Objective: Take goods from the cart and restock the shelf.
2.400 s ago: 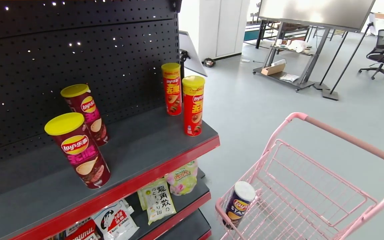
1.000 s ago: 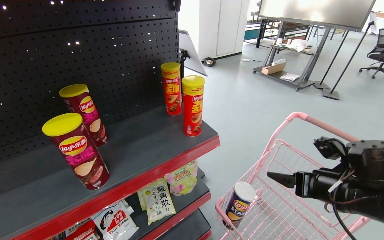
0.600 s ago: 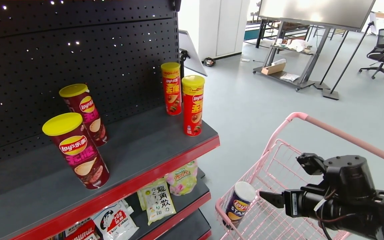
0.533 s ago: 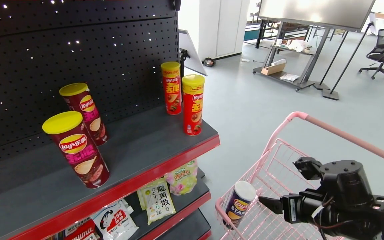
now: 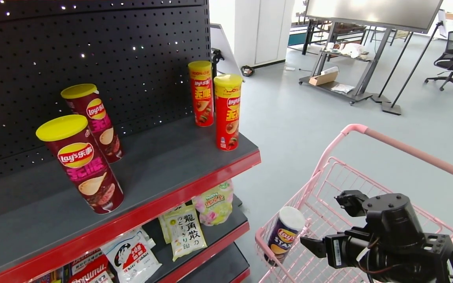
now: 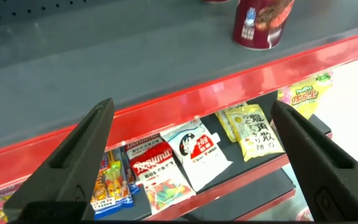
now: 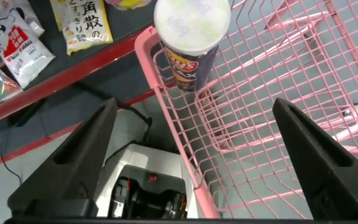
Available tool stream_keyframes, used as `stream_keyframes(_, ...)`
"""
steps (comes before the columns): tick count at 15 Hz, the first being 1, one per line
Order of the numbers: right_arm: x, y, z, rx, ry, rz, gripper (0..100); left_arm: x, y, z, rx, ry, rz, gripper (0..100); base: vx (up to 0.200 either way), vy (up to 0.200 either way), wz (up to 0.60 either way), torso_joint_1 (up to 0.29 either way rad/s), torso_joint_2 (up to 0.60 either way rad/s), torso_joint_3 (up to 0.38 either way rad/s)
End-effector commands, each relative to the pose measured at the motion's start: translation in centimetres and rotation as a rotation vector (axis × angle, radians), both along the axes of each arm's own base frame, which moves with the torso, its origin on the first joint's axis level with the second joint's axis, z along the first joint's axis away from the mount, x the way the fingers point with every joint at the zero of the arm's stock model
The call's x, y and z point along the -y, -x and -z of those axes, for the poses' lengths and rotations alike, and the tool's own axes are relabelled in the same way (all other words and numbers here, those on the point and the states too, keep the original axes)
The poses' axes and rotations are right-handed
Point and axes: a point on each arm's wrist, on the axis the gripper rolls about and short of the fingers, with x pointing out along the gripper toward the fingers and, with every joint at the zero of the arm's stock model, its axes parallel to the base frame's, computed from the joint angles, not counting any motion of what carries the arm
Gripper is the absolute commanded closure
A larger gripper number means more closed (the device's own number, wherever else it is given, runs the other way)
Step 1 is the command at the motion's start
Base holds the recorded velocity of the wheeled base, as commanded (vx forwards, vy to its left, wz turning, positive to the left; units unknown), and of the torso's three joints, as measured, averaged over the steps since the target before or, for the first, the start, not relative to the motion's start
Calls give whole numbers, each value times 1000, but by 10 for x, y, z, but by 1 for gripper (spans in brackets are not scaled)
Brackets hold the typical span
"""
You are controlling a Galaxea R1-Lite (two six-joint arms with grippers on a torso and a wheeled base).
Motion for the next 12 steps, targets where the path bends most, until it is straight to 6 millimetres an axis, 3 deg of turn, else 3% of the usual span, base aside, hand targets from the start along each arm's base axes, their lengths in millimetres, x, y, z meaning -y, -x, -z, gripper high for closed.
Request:
stream_keyframes(1, -2, -3, 0, 16, -10, -1, 0, 0, 0, 0, -1, 0, -1, 0, 0, 0, 0, -154, 349, 203)
stream_keyframes(7, -7, -4, 16, 32, -16, -17, 0, 0, 0, 0, -1, 0, -1, 0, 0, 0, 0, -13, 32, 19)
stream_keyframes(12, -9, -8, 17, 43, -16, -22, 0, 0, 0, 0, -1, 0, -1, 0, 0, 0, 0, -84, 223, 131)
